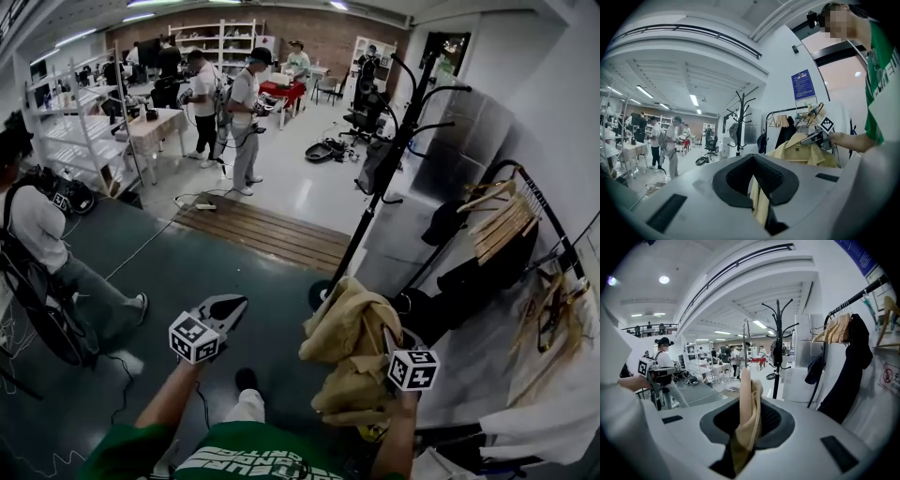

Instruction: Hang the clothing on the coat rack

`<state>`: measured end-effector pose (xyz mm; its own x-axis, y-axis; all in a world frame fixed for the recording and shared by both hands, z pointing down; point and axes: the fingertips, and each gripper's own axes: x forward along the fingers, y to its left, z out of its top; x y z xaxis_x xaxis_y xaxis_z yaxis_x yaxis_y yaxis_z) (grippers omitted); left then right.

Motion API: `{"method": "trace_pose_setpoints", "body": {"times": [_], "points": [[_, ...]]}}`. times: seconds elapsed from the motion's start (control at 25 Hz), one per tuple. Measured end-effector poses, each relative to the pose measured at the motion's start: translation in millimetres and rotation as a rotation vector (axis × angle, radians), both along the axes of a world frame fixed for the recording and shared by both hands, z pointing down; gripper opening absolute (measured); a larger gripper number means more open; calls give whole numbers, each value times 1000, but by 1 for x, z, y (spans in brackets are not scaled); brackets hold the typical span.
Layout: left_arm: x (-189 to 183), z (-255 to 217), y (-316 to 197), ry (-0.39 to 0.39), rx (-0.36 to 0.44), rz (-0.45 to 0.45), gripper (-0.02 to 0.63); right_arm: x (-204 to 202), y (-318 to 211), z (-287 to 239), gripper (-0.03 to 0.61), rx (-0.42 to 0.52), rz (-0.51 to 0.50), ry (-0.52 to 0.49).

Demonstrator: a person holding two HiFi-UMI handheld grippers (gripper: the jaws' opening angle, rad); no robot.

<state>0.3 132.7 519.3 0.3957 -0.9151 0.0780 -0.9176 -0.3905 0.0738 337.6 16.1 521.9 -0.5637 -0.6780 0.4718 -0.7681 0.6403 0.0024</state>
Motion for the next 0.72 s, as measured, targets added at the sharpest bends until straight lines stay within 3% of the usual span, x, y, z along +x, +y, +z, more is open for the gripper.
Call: {"method": "trace_pose_setpoints", "body": {"times": [0.72], "points": [[-78,-2,-74,23,2,-25,5,-82,-77,-3,72,-7,-27,-1]]}}
